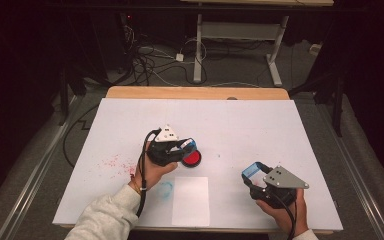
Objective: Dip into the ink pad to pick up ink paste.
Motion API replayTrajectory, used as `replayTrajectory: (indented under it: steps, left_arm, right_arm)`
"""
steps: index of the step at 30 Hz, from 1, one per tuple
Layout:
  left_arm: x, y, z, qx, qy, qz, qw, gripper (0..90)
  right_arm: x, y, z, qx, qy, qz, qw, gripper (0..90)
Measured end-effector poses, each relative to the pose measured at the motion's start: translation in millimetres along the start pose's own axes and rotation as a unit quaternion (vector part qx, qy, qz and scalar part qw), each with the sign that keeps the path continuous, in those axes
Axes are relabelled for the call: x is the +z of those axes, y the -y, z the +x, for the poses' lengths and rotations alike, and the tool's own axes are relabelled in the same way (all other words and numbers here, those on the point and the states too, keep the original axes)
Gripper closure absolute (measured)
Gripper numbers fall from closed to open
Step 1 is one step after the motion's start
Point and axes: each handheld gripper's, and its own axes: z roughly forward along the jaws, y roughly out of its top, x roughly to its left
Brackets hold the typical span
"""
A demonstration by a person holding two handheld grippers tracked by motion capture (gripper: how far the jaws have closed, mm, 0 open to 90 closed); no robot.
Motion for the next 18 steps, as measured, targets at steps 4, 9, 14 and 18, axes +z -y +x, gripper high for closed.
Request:
replayTrajectory:
  steps: [4, 9, 14, 18]
  left_arm:
    - [8.7, 4.1, 3.4, -0.002, 0.001, 0.009, 1.0, 68.3]
    - [17.7, 10.5, 3.6, 0.003, -0.004, 0.022, 0.9998, 68.3]
    - [23.4, 15.0, 4.0, 0.005, -0.014, 0.028, 0.9995, 68.3]
    - [27.4, 16.4, 5.0, 0.005, -0.014, 0.033, 0.9993, 68.3]
  right_arm:
    - [2.1, 1.1, 0.5, -0.002, -0.002, 0.005, 1.0, 40.5]
    - [3.3, 2.7, 0.8, -0.003, -0.002, 0.009, 0.9999, 40.4]
    - [3.2, 2.2, 1.9, -0.008, -0.005, 0.009, 0.9999, 40.4]
    - [3.4, 2.5, 2.5, -0.01, -0.006, 0.009, 0.9999, 40.4]
